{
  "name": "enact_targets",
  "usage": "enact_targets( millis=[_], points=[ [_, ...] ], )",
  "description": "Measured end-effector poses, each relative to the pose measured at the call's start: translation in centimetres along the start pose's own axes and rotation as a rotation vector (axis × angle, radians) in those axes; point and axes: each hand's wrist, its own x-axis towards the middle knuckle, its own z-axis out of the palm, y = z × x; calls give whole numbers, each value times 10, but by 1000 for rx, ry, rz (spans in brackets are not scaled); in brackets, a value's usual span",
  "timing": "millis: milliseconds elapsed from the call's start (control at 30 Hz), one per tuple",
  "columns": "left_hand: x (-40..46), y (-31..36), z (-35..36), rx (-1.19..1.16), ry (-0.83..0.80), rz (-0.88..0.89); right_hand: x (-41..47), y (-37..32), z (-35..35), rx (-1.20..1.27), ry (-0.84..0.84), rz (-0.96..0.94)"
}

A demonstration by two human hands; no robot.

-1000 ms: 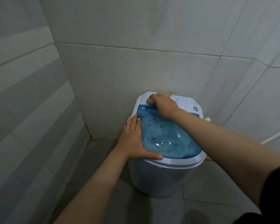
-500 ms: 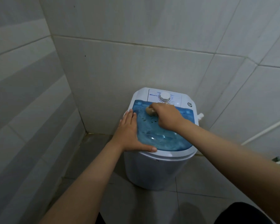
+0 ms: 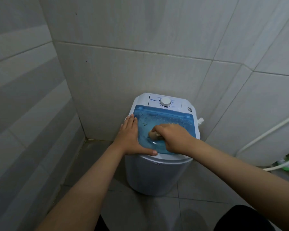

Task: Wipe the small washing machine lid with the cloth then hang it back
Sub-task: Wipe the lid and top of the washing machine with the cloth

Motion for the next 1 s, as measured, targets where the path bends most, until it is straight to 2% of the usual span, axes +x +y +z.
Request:
enact_targets(
  millis=[133,233,333,400,667,1000],
  points=[
    [1,0,0,-23,-5,-6,8,1,-28,102,-117,43],
    [3,-1,1,-29,8,-6,30,6,-45,254,-40,94],
    [4,-3,4,-43,37,9,63,11,-46,247,123,140],
    [5,-4,7,-52,53,7,87,11,-41,248,152,160],
    [8,-7,10,-37,54,25,135,17,9,171,104,201],
    [11,-10,12,-41,51,24,102,8,10,232,55,120]
  ],
)
